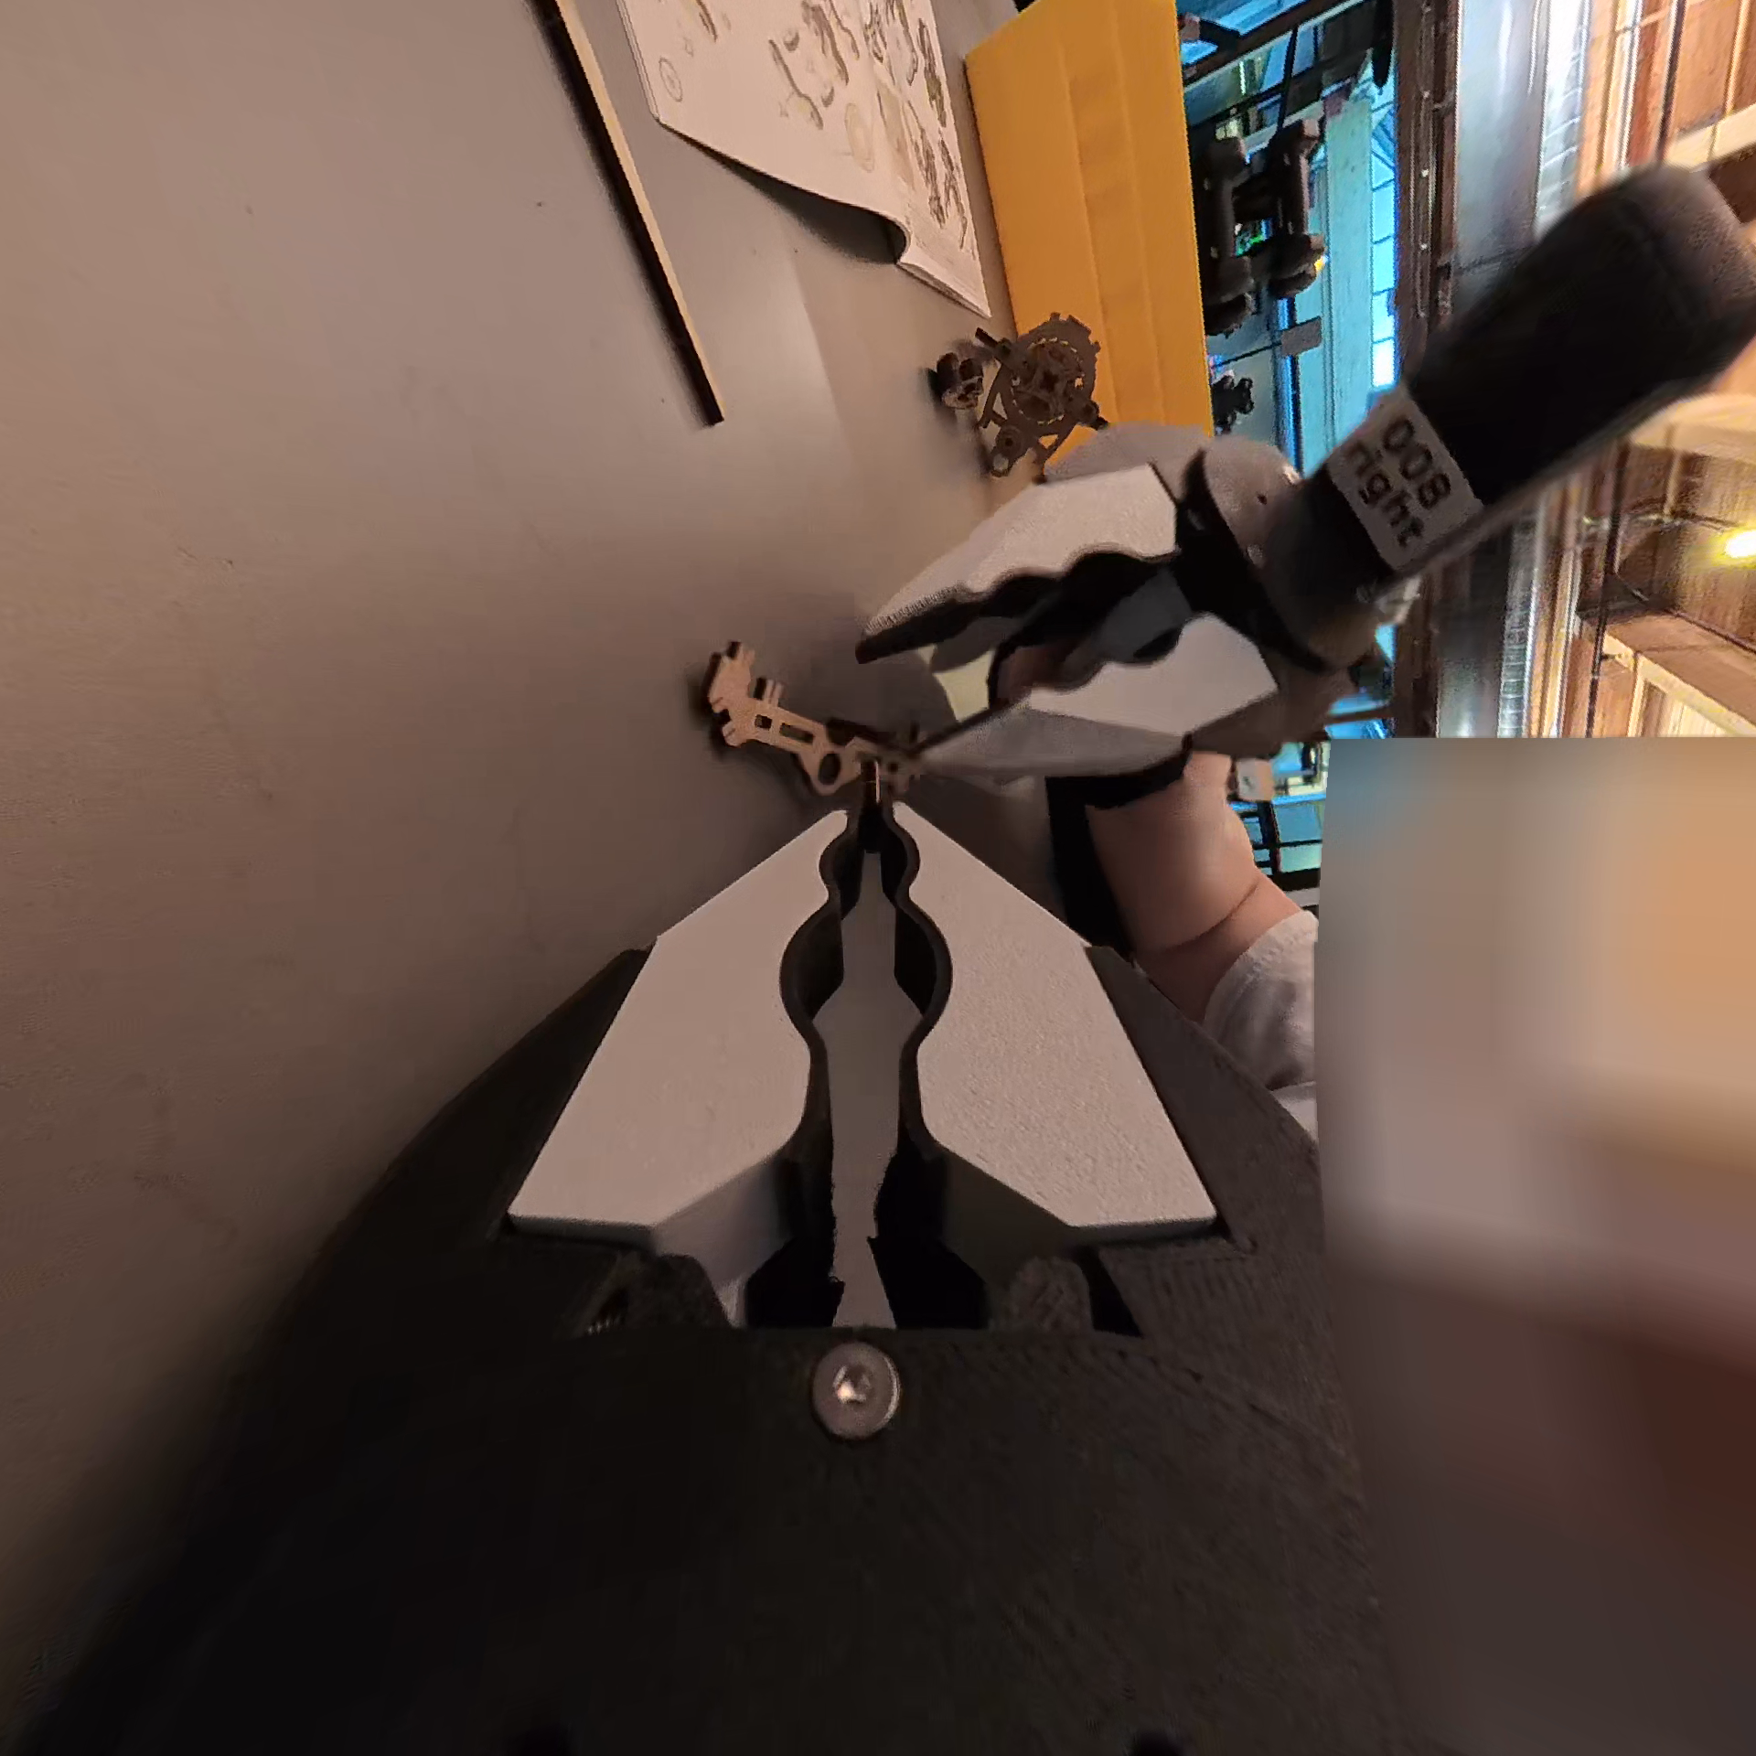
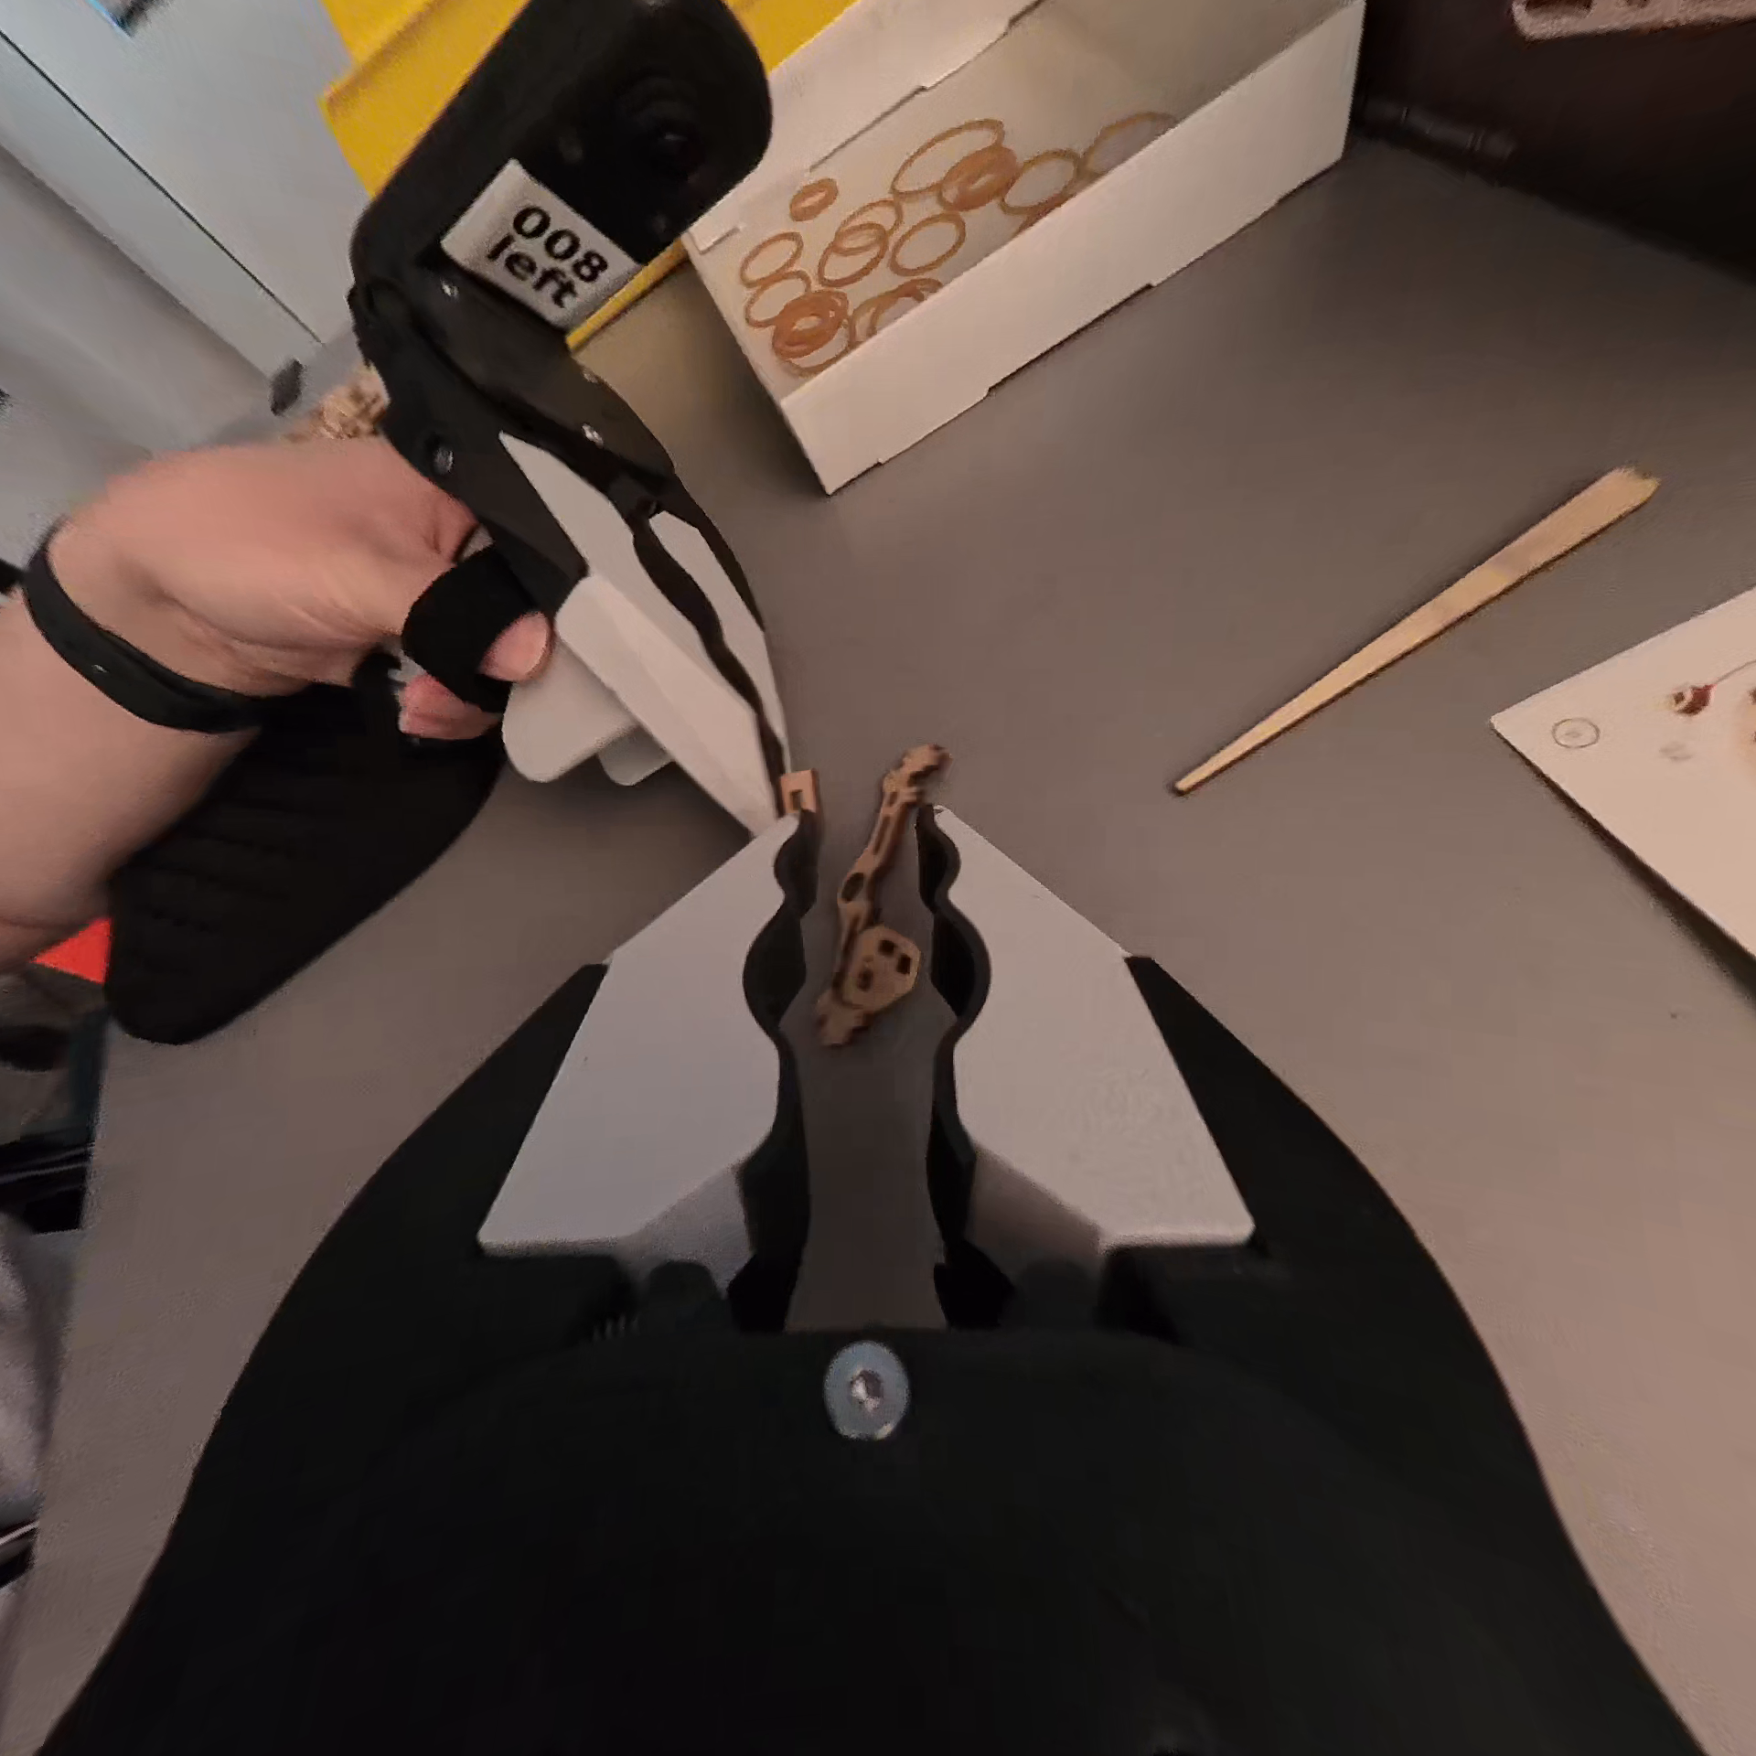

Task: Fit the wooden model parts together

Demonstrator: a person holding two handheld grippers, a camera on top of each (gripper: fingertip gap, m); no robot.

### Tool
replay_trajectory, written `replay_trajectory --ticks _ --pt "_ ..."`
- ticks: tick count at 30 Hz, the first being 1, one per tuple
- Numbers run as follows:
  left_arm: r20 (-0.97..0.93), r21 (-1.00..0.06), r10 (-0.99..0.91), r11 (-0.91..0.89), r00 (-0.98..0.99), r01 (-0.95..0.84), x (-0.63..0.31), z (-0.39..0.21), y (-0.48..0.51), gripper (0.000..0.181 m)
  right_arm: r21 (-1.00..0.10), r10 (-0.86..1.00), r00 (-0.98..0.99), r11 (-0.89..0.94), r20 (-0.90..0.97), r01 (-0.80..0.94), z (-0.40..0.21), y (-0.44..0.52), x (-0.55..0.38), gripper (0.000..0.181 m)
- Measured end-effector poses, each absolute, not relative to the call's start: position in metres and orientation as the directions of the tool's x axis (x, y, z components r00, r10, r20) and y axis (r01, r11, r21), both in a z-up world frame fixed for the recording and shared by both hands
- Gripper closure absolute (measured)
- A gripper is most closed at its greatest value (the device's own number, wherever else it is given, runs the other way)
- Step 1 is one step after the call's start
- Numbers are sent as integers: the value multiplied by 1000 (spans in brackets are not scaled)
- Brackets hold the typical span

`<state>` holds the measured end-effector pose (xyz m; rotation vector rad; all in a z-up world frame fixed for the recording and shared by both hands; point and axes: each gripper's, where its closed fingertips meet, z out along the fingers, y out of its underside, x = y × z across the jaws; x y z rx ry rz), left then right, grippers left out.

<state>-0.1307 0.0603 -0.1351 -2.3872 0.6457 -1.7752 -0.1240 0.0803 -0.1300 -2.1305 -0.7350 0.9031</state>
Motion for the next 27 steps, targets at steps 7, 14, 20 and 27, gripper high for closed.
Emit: replay_trajectory --ticks 7,14,20,27 --pt "865 -380 -448 -878 225 -291 -140 -121 60 181 -759 739 579 -582 -345 290 -115 65 -126 158" --pt "830 -452 -515 -846 215 -282 -147 -102 61 181 -725 787 614 -461 -68 511 -139 73 -129 154" --pt "835 -471 -515 -851 194 -233 -152 -90 67 181 -666 778 624 -500 -65 554 -153 74 -126 169" --pt "838 -493 -521 -851 162 -181 -158 -76 73 181 -488 682 426 -114 594 865 -139 80 -107 178"
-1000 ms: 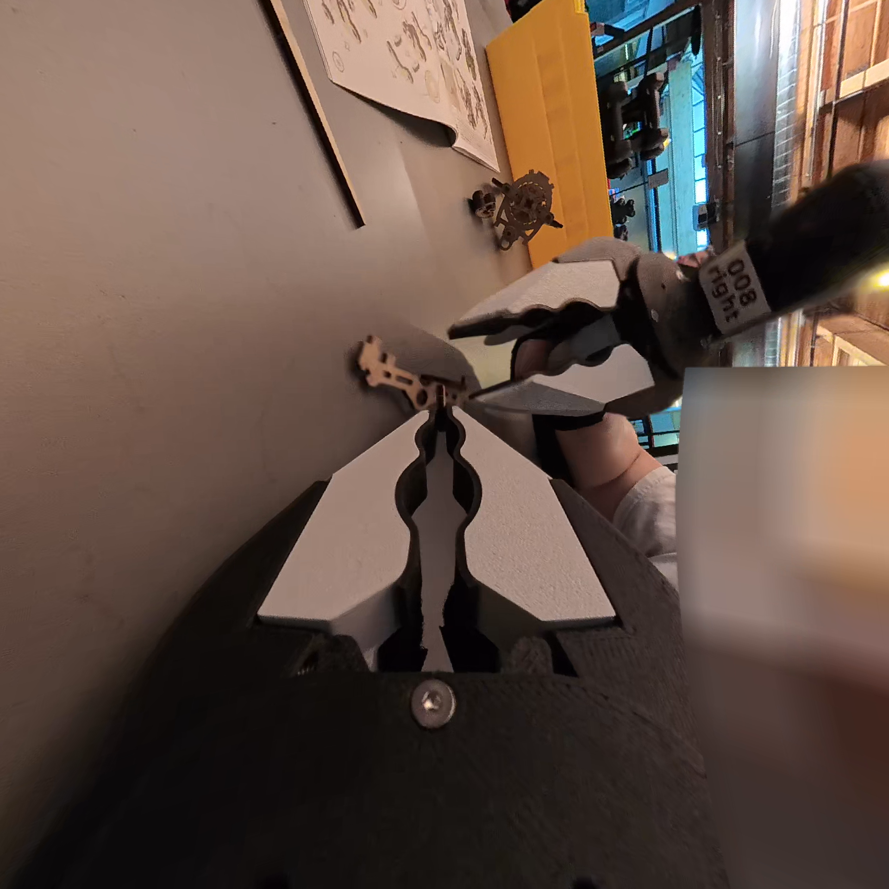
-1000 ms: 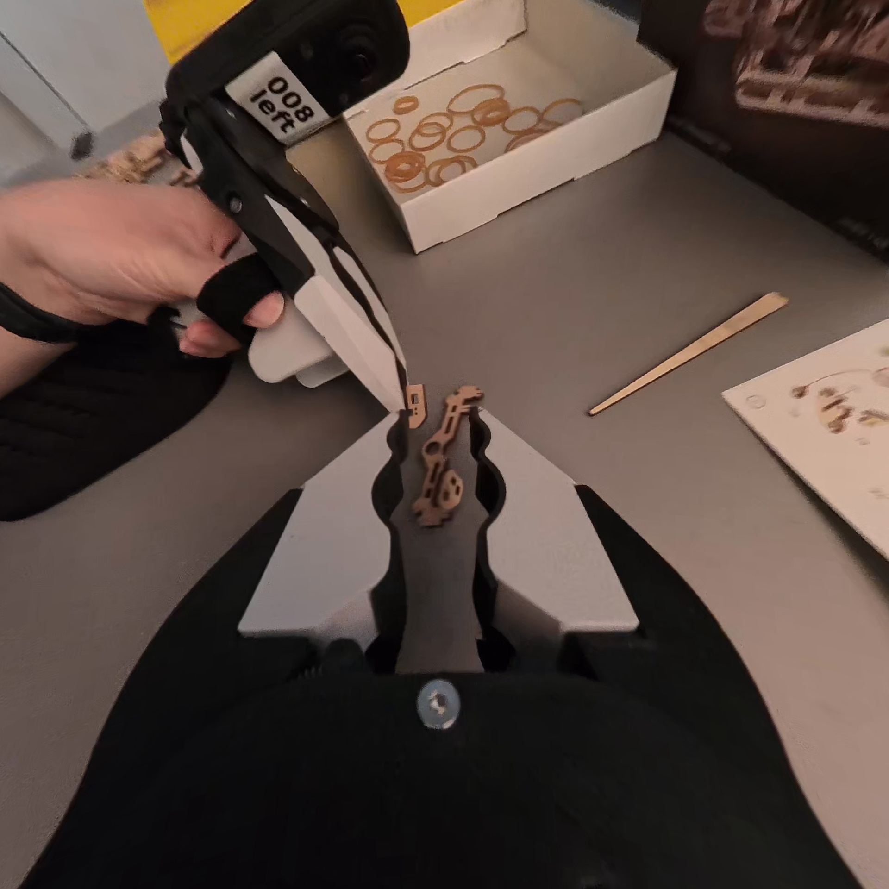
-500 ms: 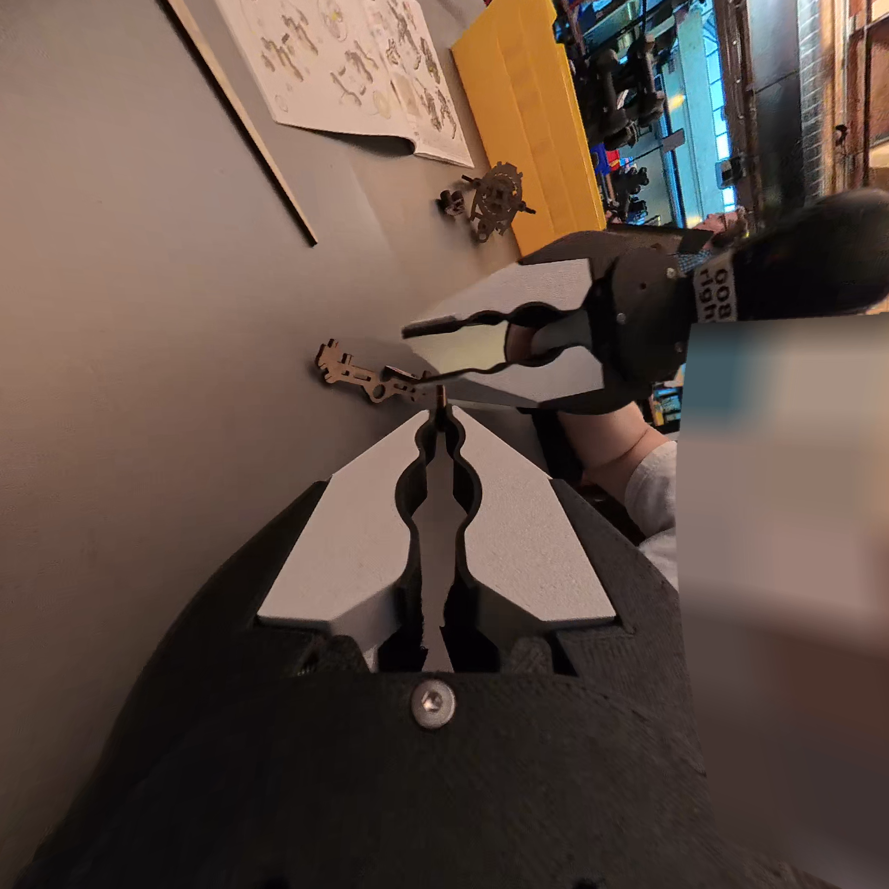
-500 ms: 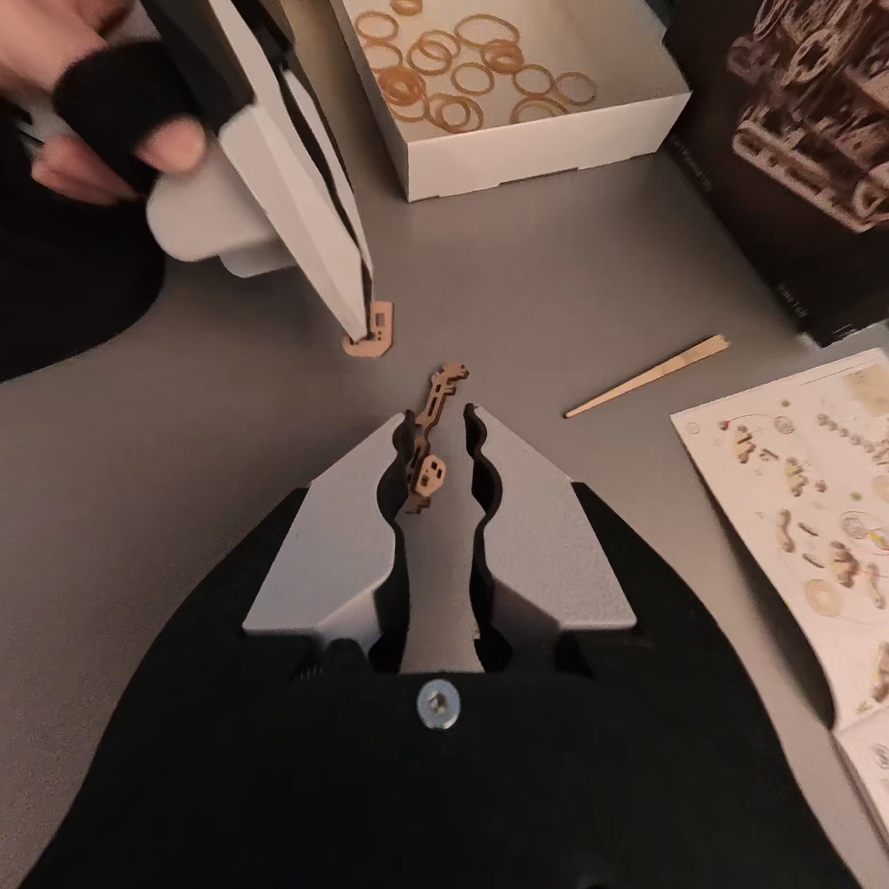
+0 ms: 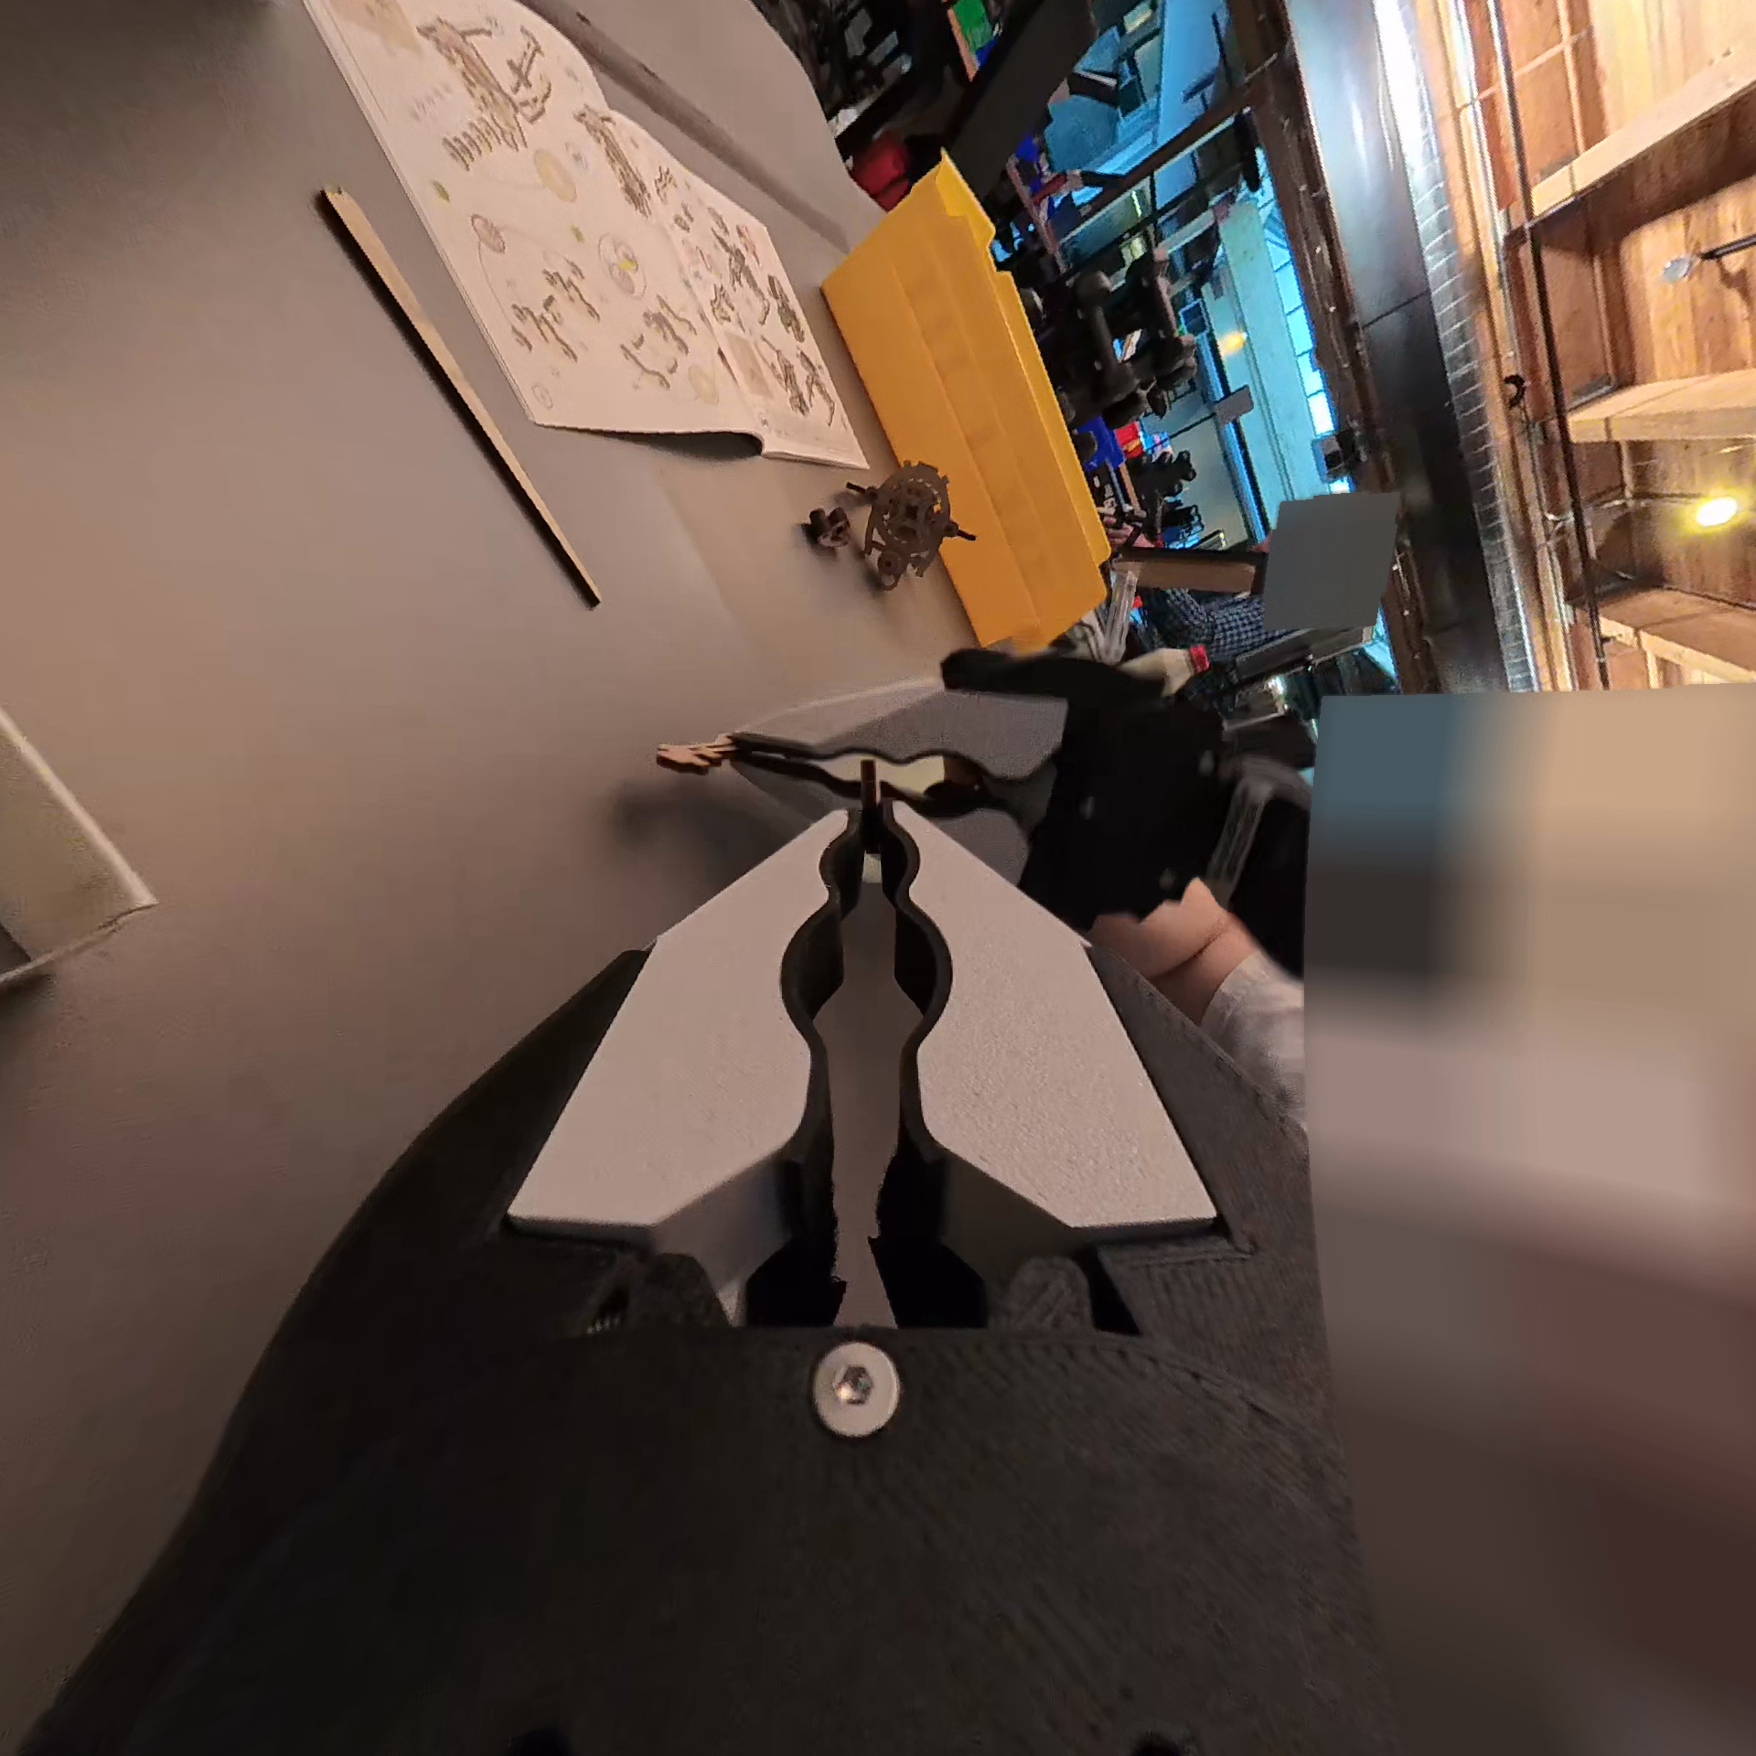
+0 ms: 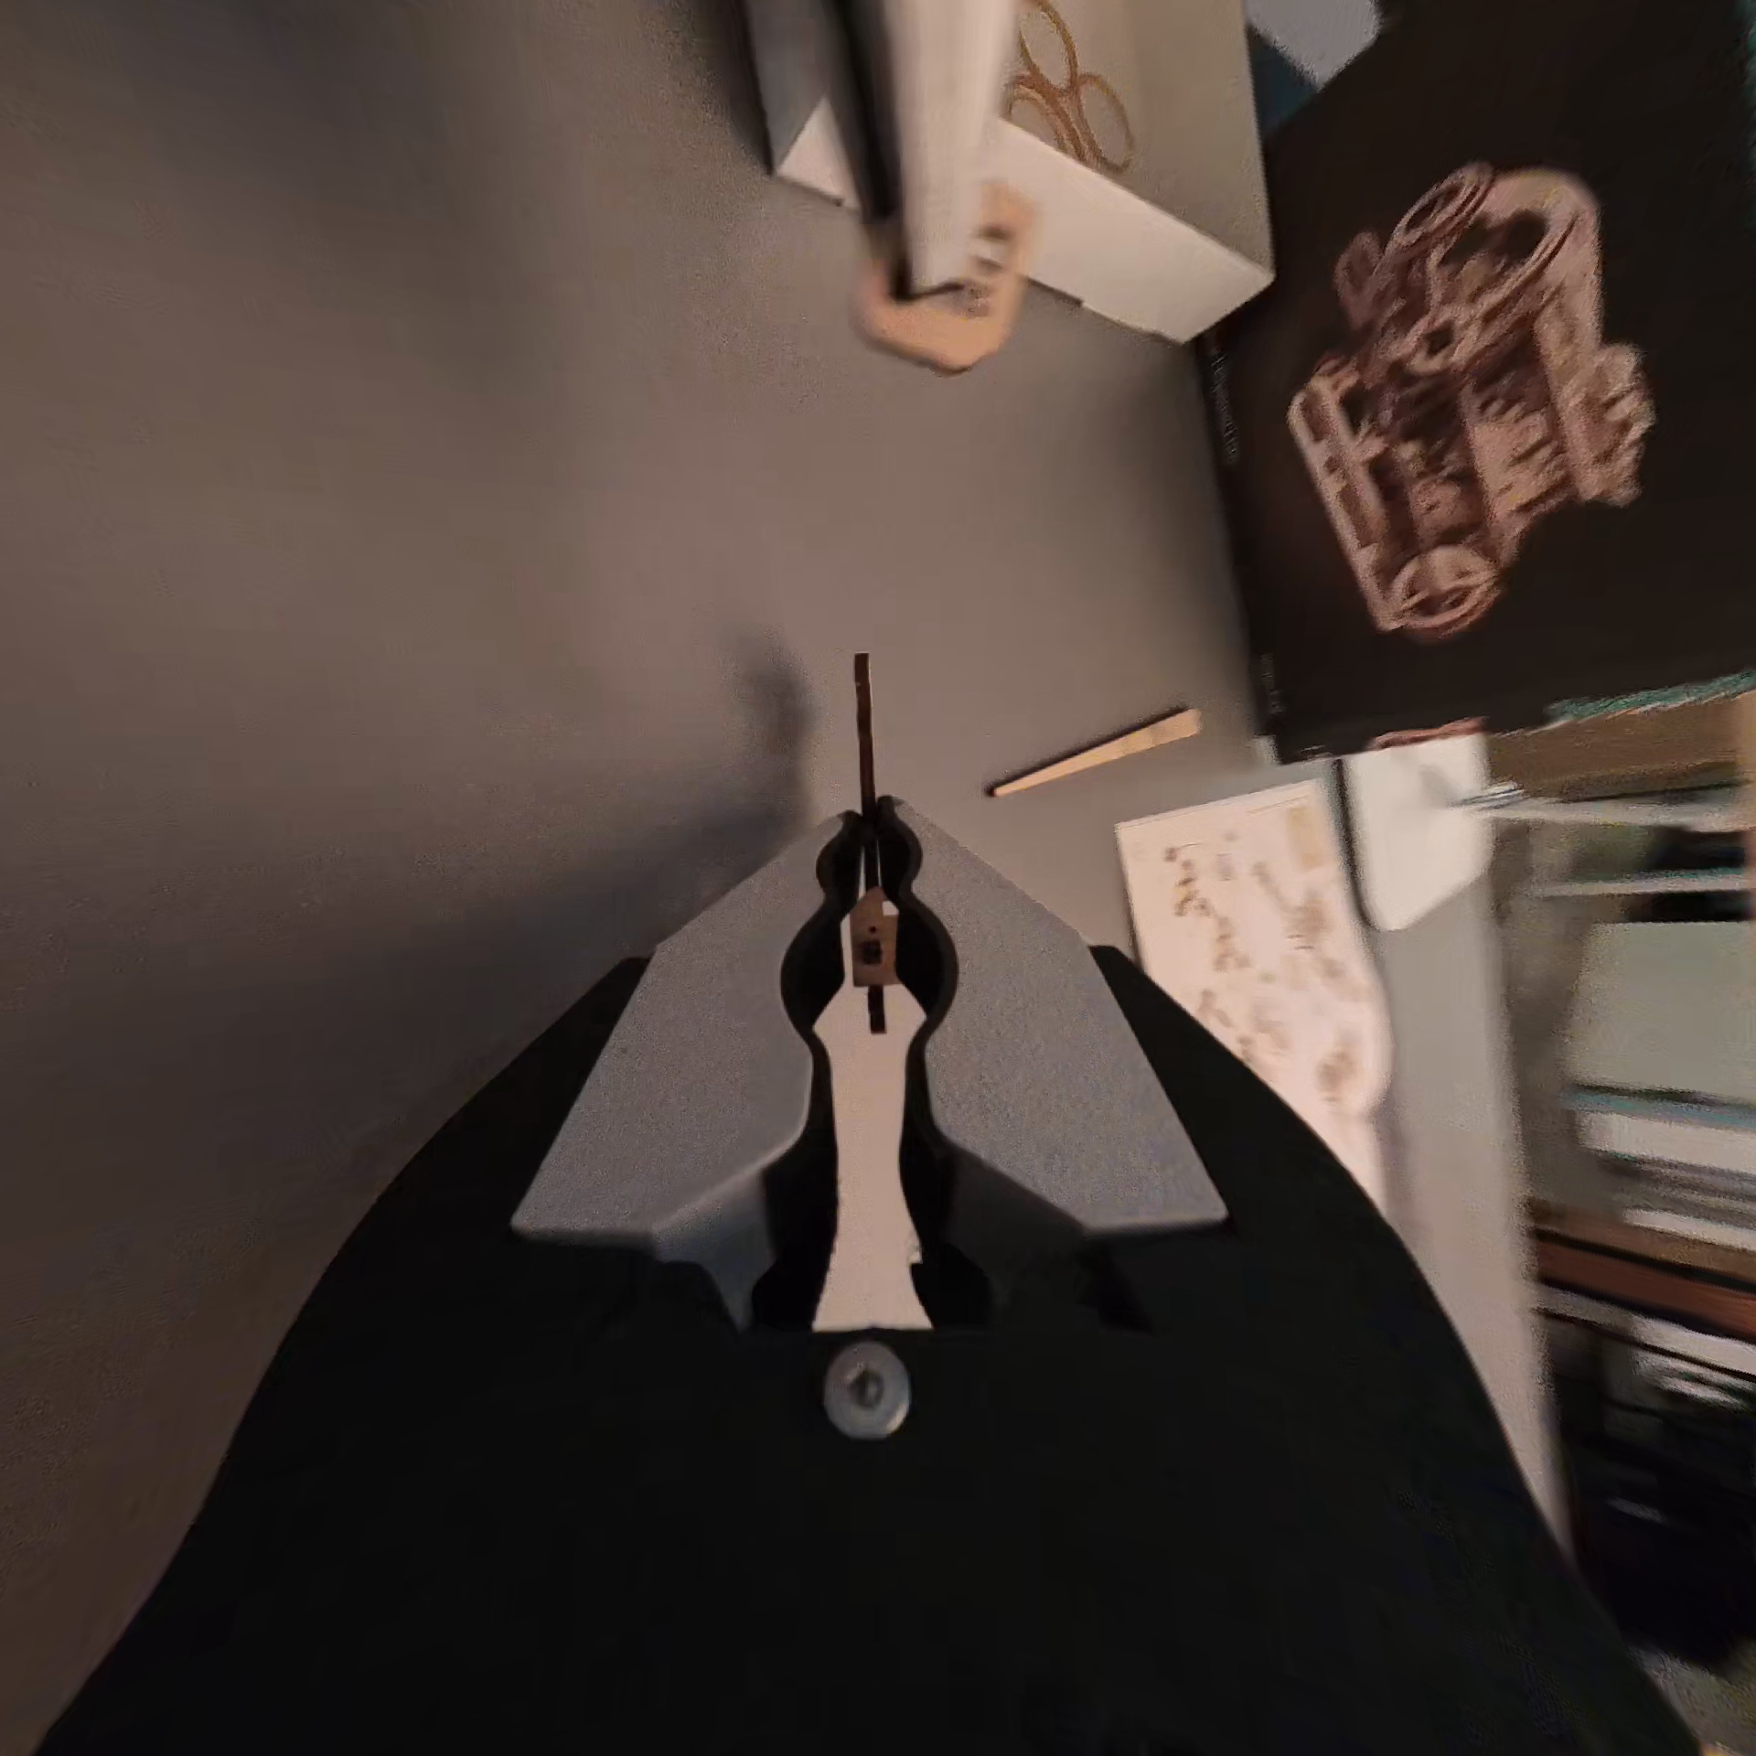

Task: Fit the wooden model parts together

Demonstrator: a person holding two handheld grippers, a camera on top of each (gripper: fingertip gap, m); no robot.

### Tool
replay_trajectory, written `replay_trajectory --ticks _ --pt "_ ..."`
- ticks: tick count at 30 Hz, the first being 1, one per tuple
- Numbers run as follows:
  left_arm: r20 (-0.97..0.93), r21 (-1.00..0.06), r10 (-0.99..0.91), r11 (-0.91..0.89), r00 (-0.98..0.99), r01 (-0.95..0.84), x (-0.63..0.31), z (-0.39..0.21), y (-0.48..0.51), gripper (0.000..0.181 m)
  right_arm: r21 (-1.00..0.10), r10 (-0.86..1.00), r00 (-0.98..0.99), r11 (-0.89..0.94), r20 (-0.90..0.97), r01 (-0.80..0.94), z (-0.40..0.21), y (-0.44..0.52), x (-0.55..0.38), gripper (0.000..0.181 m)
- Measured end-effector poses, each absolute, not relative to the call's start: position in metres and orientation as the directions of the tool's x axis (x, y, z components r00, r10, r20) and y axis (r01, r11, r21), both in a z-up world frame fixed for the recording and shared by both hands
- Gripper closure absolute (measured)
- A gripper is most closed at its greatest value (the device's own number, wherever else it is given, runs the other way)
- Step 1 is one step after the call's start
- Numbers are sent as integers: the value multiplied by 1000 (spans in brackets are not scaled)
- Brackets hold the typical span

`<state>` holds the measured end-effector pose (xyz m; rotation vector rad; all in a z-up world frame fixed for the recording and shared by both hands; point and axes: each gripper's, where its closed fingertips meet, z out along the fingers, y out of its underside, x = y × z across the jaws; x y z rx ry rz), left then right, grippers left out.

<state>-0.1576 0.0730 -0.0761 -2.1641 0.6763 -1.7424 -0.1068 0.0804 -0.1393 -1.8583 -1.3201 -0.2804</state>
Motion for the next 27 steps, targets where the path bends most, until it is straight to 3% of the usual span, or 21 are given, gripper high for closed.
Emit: replay_trajectory --ticks 2,5,8,10,18,22,27 --pt "841 -493 -516 -854 162 -164 -160 -75 76 181 -395 641 324 -36 696 918 -142 76 -109 177" --pt "849 -486 -505 -862 157 -144 -163 -74 81 181 -438 703 342 -48 624 897 -148 59 -122 160" --pt "855 -482 -498 -866 140 -134 -164 -71 81 181 -628 806 457 -140 376 765 -128 43 -134 158" --pt "858 -480 -496 -866 131 -136 -162 -70 80 181 -694 861 469 -217 195 687 -113 45 -131 158" --pt "865 -473 -491 -867 103 -158 -157 -69 73 181 -599 848 419 -527 -324 603 -136 66 -118 159" --pt "868 -471 -487 -869 94 -153 -158 -67 73 181 -509 894 391 -446 -216 736 -154 58 -116 153" --pt "869 -472 -487 -869 85 -149 -158 -66 73 181 -472 943 327 -318 -67 822 -158 62 -117 166"
